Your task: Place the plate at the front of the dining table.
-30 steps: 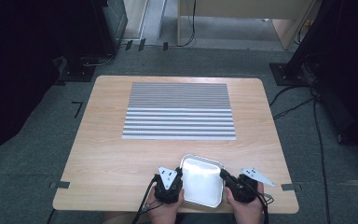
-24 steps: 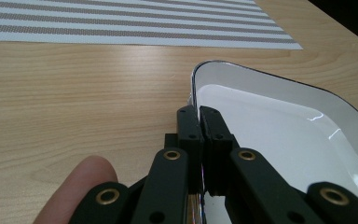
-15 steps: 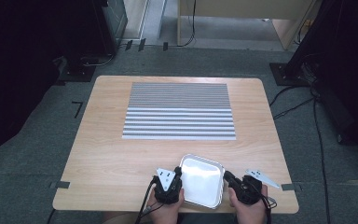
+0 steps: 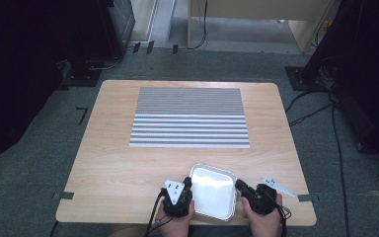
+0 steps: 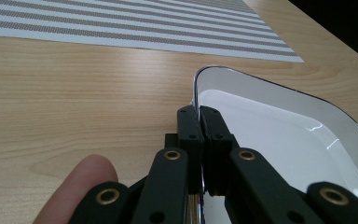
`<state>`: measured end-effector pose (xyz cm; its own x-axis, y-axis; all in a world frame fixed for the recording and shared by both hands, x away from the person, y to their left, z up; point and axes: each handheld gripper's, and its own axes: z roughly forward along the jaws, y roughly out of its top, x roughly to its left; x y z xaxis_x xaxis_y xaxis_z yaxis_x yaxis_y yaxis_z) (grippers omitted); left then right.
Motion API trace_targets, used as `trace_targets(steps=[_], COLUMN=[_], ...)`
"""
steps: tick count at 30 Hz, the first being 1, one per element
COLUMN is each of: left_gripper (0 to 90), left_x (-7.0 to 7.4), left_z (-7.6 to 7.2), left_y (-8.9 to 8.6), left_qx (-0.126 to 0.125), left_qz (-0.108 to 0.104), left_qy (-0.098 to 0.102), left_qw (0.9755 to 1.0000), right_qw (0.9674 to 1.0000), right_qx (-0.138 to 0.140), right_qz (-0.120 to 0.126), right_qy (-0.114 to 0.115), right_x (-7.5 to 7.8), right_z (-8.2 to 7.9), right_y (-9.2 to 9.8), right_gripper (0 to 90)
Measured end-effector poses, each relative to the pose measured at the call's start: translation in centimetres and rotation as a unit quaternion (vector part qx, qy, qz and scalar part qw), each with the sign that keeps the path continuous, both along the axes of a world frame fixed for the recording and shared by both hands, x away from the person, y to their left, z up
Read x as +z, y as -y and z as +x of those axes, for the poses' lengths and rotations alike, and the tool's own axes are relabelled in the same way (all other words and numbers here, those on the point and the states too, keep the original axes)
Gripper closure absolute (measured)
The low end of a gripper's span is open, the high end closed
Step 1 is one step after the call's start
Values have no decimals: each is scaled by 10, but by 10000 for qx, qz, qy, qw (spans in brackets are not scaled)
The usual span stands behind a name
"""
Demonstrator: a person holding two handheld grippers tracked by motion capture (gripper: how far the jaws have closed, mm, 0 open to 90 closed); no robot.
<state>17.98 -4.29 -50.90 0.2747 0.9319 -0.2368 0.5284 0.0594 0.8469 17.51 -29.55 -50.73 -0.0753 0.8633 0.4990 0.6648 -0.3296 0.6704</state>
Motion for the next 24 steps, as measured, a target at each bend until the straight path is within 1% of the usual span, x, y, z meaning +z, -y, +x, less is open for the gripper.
trace_targets(steps=[1, 2, 4, 5, 6, 8, 10, 13, 15, 17, 18, 19, 22, 23, 24], left_gripper=[891, 891, 890, 891, 891, 891, 891, 891, 892, 892, 892, 891, 886, 883, 883], left_x=[0, 0, 0, 0, 0, 0, 0, 0, -1, -1, -1, -1, -2, -4, -4], left_z=[0, 0, -1, -1, -1, 0, 0, 0, 0, 0, 0, 1, 1, 1, 1], left_y=[0, 0, 0, 0, 0, 0, -1, -1, -1, -2, -2, -2, -2, -2, -3], left_qx=[0, -1, 2, 6, 7, -5, -15, -25, -29, -48, -48, -54, -51, -60, -47], left_qz=[-2, 3, 0, -1, 2, -6, -8, -22, -31, -62, -62, -67, -92, -116, -127], left_qy=[-1, 4, 13, 13, 15, 8, 6, -6, -11, -25, -25, -57, -99, -135, -128], left_qw=[10000, 10000, 10000, 10000, 10000, 10000, 10000, 10000, 10000, 10000, 10000, 9999, 9999, 9998, 9998], right_qw=[9997, 9997, 9990, 9985, 9985, 9974, 9975, 9974, 9974, 9977, 9977, 9978, 9974, 9972, 9971], right_qx=[-36, -36, -17, 0, 0, 110, 124, 91, 86, 102, 102, 121, 129, 160, 172], right_qz=[226, 226, 389, 486, 486, 654, 640, 651, 653, 633, 633, 629, 688, 720, 739], right_qy=[-111, -111, -198, -236, -236, -265, -269, -305, -299, -229, -229, -188, -169, -123, -111], right_x=[0, 0, 0, 0, 0, 0, 0, -1, -1, -3, -3, -4, -6, -7, -7], right_z=[-1, -1, -1, -1, -1, 0, 0, 1, 2, 4, 4, 7, 10, 12, 13], right_y=[3, 3, 6, 7, 7, 8, 8, 9, 9, 11, 11, 12, 14, 14, 14], right_gripper=[847, 847, 840, 822, 822, 780, 781, 821, 823, 857, 857, 883, 887, 885, 885])
